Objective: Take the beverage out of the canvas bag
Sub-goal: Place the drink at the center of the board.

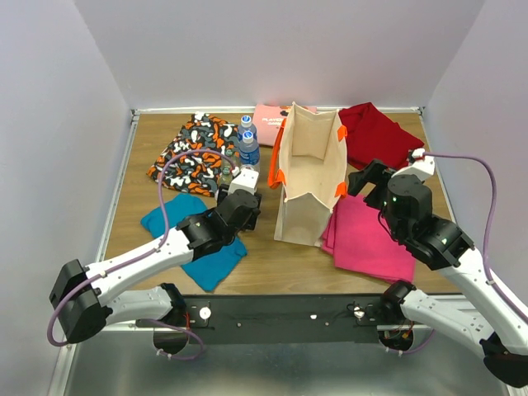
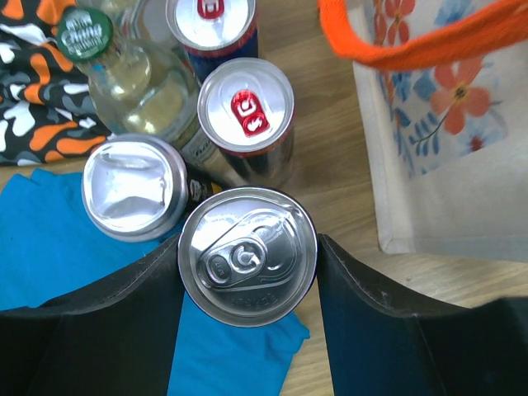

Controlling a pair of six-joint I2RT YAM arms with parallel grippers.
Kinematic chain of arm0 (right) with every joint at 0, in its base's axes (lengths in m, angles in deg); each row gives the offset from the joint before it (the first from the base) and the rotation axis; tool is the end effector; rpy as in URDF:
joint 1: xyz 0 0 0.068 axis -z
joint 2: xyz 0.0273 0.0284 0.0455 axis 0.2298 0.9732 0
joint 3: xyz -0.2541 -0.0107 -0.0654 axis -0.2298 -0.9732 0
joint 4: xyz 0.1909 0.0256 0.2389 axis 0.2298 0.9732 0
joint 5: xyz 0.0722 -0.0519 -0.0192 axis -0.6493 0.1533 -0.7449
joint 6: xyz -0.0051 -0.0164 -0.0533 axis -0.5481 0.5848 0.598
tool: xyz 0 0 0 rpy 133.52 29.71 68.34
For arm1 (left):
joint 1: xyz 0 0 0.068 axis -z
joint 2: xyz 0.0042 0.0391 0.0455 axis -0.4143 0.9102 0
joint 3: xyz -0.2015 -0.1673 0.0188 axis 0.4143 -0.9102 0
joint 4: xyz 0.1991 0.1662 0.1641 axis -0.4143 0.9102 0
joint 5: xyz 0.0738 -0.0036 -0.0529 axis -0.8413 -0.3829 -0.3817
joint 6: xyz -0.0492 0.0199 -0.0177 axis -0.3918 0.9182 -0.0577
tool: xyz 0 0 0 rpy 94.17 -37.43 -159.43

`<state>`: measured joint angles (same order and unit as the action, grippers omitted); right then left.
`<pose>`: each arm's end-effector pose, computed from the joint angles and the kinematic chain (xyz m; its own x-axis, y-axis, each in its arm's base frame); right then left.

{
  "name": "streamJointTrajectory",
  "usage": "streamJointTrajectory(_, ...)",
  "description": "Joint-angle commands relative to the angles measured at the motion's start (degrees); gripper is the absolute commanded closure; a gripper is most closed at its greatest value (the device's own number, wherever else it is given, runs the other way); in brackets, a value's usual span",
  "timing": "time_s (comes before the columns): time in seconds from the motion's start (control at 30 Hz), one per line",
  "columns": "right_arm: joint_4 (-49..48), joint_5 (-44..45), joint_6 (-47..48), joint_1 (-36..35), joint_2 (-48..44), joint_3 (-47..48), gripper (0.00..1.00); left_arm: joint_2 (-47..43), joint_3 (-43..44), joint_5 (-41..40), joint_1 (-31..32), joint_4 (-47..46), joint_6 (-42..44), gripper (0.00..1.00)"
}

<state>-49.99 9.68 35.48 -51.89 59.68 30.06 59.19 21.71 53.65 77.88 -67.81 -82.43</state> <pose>0.1802 0.1148 0.3721 -0.2732 0.4189 -0.8660 0.1150 0.9080 0.4029 0.1895 -0.2202 0.2538 -0.4930 0.1254 -0.8609 0.2488 0.9686 -0.0013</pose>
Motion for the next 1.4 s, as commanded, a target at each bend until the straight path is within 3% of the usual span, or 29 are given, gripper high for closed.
streamJointTrajectory(0.0,1.33,2.07,-1.13,0.20,-0.52,-0.92,0.00,-0.86,-1.08,-0.01,-1.11,-5.45,-1.18,1.00)
streamJointTrajectory(0.5,1.86,2.51,-1.14,0.20,-1.49,-1.27,0.00,3.79,0.06,1.40,-2.26,-6.34,-1.54,1.00)
streamJointTrajectory(0.53,1.86,2.60,-1.22,0.20,-1.49,-1.36,0.00,3.88,0.07,1.31,-2.26,-6.34,-1.54,0.98)
streamJointTrajectory(0.63,1.86,2.60,-1.31,0.20,-1.75,-1.45,0.00,3.97,0.15,1.75,-2.60,-6.16,-2.24,0.79)
streamJointTrajectory(0.7,1.94,2.60,-1.31,0.20,-1.66,-1.62,0.00,3.80,0.24,2.27,-2.69,-6.07,-2.59,0.78)
streamJointTrajectory(0.8,1.86,2.51,-1.49,0.20,-1.75,-1.89,0.00,3.80,0.59,2.19,-2.78,-5.98,-2.50,0.64)
streamJointTrajectory(1.0,1.86,2.59,-1.40,0.20,-1.66,-1.89,0.00,4.06,1.47,1.84,-2.87,-4.93,-2.06,0.50)
streamJointTrajectory(1.37,2.12,3.12,-1.22,0.20,-1.93,-1.80,0.00,3.27,2.00,1.58,-2.87,-4.14,-2.33,0.37)
